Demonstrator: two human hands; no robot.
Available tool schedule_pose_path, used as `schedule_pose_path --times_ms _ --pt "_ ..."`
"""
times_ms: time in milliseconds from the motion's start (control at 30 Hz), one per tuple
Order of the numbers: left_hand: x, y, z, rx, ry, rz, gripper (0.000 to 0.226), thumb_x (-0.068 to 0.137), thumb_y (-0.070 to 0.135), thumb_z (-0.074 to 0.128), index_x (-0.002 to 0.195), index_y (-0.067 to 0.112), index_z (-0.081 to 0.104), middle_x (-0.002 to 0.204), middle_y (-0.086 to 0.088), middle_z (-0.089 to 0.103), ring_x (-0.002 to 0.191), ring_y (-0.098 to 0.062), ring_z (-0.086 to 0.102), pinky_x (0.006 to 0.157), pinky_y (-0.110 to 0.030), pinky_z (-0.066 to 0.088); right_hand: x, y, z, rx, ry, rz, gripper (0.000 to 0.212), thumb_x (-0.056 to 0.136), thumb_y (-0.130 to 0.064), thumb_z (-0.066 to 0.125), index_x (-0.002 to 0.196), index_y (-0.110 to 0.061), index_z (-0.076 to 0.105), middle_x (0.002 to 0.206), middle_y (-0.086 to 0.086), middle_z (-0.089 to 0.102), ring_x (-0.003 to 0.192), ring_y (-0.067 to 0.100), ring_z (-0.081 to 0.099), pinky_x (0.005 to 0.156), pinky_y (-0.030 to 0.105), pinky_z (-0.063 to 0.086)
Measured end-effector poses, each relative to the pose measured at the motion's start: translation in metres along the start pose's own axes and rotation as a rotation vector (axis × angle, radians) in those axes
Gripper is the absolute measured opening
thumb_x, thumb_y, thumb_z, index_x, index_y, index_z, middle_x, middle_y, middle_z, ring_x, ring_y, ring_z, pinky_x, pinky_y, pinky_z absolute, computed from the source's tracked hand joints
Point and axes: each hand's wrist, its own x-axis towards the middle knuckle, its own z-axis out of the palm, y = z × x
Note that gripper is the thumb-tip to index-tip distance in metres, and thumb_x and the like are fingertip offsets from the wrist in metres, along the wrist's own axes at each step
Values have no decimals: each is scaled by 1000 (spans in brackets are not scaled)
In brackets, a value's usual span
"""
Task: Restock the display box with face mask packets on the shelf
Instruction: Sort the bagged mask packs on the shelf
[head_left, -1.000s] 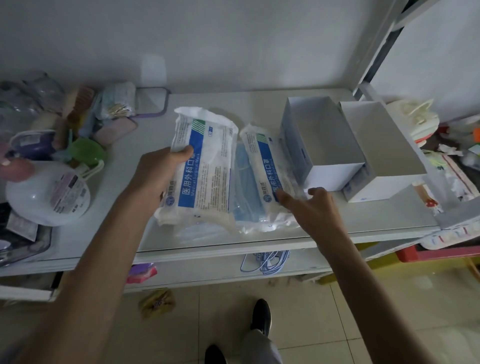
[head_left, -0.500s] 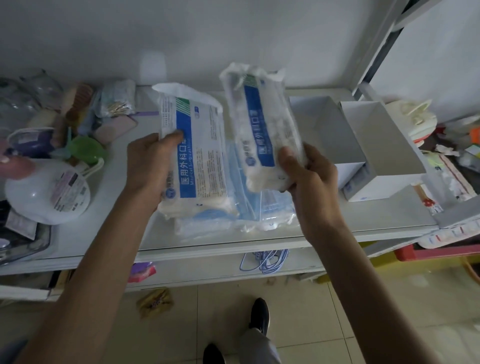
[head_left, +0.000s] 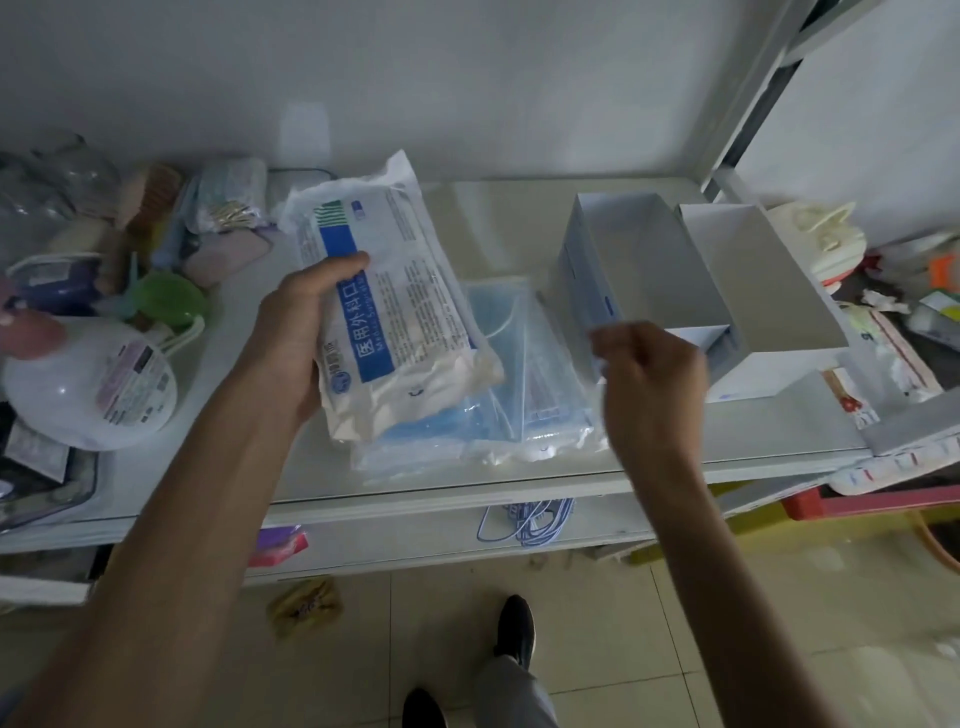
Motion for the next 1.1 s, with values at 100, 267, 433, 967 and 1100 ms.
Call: schedule_pose_path --times_ms 100,267,433,967,1100 --pt "0 -1 9 85 -116 -46 21 83 31 66 99 18 72 86 -2 76 73 -19 71 67 -28 56 13 29 -15 -77 -142 309 25 85 -4 53 99 -1 72 91 14 73 87 30 68 85 47 56" --pt "7 -23 32 250 -144 -139 31 83 33 68 104 11 72 87 -6 77 67 -20 73 58 -27 56 23 24 -9 11 -346 534 17 85 -3 65 71 7 62 68 15 58 58 22 53 56 29 44" --pt "19 -30 29 248 -115 -150 32 82 30 69 109 12 71 97 -10 77 73 -23 74 59 -29 56 33 19 -5 64 -326 593 17 84 -14 59 80 3 59 77 15 55 68 25 53 66 34 46" --pt "10 -16 27 123 -134 -130 31 87 27 69 115 14 70 99 -6 77 80 -22 75 60 -29 59 22 -64 -66 -28 185 -292 14 94 -15 45 93 -14 58 75 -8 63 60 1 62 41 15 43" --pt "6 -2 34 51 -123 -85 36 91 35 65 119 12 68 108 -8 75 94 -25 73 77 -38 61 27 -49 -31 187 -11 -163 21 93 -10 47 89 -13 68 78 -7 65 70 0 64 57 21 50"
